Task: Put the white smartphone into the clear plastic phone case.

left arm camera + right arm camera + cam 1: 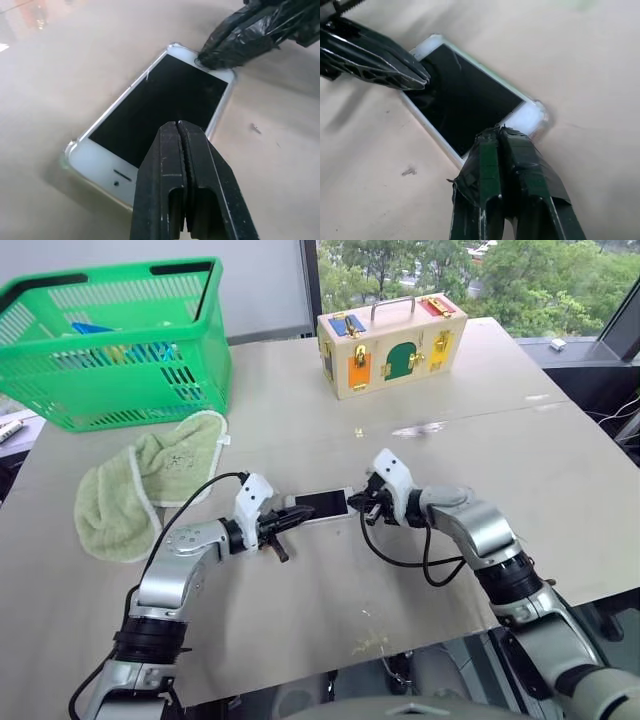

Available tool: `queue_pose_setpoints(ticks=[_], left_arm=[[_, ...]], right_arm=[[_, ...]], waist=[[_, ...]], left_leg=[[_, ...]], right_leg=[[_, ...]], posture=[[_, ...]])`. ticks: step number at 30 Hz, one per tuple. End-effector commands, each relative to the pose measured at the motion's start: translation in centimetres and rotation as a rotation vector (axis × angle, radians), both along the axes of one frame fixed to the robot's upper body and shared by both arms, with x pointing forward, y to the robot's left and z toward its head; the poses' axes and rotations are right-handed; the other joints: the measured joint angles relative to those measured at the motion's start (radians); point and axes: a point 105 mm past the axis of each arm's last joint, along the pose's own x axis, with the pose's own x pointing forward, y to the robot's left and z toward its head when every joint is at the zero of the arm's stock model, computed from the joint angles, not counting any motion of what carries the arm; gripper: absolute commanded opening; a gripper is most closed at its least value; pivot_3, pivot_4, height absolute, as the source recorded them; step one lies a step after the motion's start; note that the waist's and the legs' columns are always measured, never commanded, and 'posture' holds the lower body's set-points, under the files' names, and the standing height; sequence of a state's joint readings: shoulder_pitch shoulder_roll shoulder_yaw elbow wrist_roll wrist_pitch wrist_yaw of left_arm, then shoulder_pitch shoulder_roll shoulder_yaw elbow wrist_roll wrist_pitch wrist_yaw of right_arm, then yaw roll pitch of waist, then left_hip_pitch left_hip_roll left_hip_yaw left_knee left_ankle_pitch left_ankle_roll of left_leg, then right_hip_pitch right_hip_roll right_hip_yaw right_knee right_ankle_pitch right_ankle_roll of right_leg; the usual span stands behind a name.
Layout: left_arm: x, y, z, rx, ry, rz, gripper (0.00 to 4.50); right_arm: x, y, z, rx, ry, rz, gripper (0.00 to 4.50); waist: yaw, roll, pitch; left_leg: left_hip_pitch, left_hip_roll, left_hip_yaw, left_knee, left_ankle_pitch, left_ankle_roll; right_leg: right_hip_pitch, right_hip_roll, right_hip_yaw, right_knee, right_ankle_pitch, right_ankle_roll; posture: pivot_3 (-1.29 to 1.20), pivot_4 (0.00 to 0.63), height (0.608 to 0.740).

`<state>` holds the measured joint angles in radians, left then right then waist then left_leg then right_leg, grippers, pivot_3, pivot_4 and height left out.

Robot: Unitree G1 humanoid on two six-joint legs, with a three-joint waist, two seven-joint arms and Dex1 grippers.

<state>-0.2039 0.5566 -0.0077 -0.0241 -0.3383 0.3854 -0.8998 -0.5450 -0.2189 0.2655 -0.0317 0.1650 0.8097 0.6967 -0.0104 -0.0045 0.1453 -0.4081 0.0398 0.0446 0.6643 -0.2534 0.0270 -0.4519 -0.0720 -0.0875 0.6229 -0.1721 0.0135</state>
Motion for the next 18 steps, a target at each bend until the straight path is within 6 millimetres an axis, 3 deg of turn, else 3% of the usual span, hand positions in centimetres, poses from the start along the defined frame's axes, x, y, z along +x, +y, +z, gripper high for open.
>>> queue_pose_setpoints(ticks=[1, 4, 7, 18], left_arm=[[0.0, -0.1, 0.4, 0.0, -0.005, 0.005, 0.04], [0.2, -0.3, 1.5, -0.048, -0.031, 0.018, 0.04], [0.3, -0.4, 2.2, -0.077, -0.044, 0.024, 0.04], [0.8, -0.1, 4.4, -0.164, -0.103, 0.052, 0.04]], right_arm=[[-0.3, -0.5, 4.1, 0.13, -0.094, -0.021, 0.0], [-0.9, -1.2, 6.4, 0.232, -0.124, -0.039, 0.0], [-1.3, -1.8, 7.2, 0.266, -0.152, -0.076, 0.0], [-2.0, -1.8, 5.2, 0.147, -0.232, -0.076, 0.0]], waist=[[0.0, -0.001, 0.002], [0.0, -0.004, 0.007], [0.0, -0.008, 0.012], [-0.002, -0.01, 0.023]], left_leg=[[-0.004, -0.001, 0.0, 0.0, 0.0, 0.0], [-0.006, -0.001, 0.0, 0.001, 0.0, 0.0], [-0.006, 0.0, 0.0, 0.001, 0.0, 0.0], [-0.007, -0.001, 0.0, 0.002, 0.0, 0.0]], right_leg=[[-0.004, 0.0, 0.0, 0.0, 0.002, 0.003], [-0.005, 0.0, -0.001, 0.0, 0.002, 0.004], [-0.005, 0.001, -0.002, 0.0, 0.002, 0.004], [-0.005, 0.001, -0.003, 0.0, 0.002, 0.004]], posture=[[0.0, 0.15, 0.74], [0.0, 0.15, 0.74], [0.0, 0.15, 0.74], [0.0, 0.15, 0.74]])
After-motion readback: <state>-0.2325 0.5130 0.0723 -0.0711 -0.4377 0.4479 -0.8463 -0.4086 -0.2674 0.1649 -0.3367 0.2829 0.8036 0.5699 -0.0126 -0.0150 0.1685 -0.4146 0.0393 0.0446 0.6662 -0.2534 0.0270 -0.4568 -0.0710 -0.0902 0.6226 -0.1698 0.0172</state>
